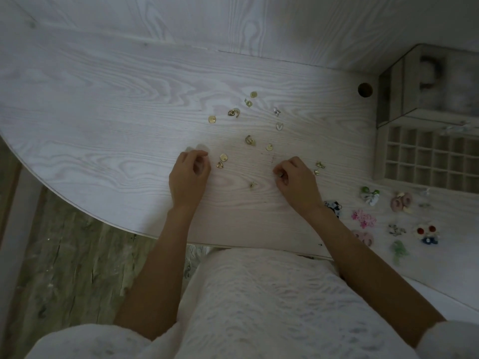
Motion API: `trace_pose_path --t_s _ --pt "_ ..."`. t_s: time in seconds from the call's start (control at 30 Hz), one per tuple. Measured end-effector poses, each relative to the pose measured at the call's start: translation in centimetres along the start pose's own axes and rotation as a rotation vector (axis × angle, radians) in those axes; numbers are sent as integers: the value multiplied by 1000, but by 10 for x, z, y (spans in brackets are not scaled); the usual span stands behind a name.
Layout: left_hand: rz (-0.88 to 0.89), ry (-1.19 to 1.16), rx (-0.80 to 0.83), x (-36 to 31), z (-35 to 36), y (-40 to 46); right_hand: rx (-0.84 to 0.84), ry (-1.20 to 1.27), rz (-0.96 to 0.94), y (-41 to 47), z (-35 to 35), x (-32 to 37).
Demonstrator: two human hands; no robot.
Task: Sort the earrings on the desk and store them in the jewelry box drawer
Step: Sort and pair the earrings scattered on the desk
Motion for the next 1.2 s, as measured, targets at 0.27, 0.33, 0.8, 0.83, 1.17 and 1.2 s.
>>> trace_pose_path --t_s 0.27,0.33,0.8,0.83,1.17,1.2 --pt "15 8 15 2 1 3 -59 -132 -11 45 -20 7" --pt "25 24 13 1 2 2 -69 -159 26 63 -24 1" --pt "49 50 23 -1 4 2 -37 -102 -39 123 -17 5" --pt "38 58 22 -1 4 2 -47 -109 -21 122 -21 1" --pt "362 -17 63 -90 31 -14 -127 -49 313 58 -88 -82" --pt "416 -41 116 -104 42 -17 -136 -50 323 46 -91 -88"
Point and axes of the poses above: each hand's wrist, its own y-axis towards the middle knuckle, its own z-axis out of the palm, x = y × z, the point moved 4 cm from there along y, towards the middle knuckle, and after that the axes turned 1 degree about y, right-handed, at the moved point
